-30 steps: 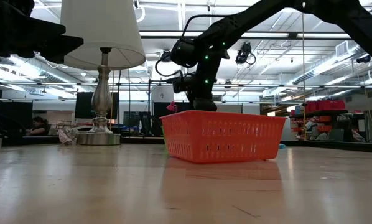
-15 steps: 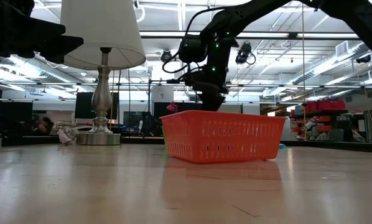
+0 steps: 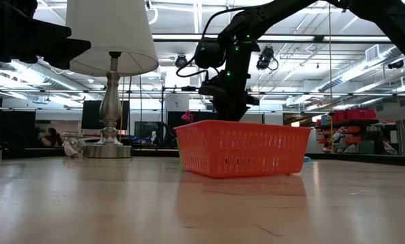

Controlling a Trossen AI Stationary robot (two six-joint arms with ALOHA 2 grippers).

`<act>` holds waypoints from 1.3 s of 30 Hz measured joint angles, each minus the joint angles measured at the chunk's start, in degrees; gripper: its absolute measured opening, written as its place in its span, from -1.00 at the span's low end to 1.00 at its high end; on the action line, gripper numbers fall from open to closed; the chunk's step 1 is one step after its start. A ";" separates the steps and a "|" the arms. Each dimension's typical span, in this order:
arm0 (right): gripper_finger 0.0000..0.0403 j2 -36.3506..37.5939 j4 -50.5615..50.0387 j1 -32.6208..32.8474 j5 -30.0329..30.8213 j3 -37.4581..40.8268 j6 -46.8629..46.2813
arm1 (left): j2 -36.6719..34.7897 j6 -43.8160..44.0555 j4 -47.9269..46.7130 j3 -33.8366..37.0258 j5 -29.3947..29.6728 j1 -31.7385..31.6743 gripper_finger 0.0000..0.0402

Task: Pick & Place Markers
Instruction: Put the left blue highlighter pen into the green bin

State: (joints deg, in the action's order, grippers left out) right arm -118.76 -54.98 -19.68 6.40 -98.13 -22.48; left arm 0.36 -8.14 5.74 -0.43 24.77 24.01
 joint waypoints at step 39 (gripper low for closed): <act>-0.24 8.20 -9.62 26.02 2.61 3.59 -52.87 | -0.01 0.00 0.00 0.02 0.00 0.01 0.36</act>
State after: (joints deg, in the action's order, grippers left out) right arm -110.56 -64.60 6.33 9.01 -94.54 -75.35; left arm 0.35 -8.14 5.74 -0.40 24.77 24.02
